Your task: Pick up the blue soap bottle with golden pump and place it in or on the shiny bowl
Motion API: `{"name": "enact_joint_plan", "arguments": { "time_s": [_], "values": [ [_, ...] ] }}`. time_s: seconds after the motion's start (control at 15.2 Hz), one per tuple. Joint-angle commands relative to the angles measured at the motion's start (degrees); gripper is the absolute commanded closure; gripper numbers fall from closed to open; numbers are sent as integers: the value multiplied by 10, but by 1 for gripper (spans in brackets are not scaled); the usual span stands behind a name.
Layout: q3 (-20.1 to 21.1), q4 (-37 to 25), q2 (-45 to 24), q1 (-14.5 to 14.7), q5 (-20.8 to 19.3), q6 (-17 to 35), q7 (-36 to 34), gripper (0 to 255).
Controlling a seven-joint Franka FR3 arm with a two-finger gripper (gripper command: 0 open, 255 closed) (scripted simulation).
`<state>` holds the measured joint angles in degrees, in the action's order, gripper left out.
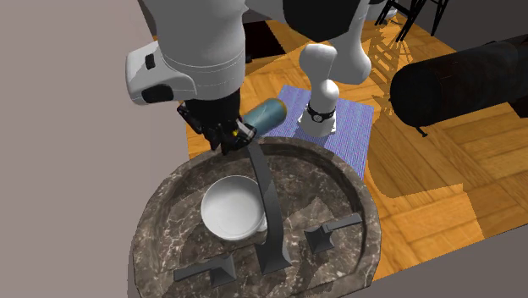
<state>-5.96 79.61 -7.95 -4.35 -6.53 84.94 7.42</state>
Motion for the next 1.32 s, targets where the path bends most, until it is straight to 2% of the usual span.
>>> {"name": "enact_joint_plan", "arguments": {
  "time_s": [0.0, 1.25],
  "values": [
    [0, 20, 3, 0, 0, 17, -1, 255],
    [0, 191, 21, 0, -3, 168, -19, 255]
  ]
}}
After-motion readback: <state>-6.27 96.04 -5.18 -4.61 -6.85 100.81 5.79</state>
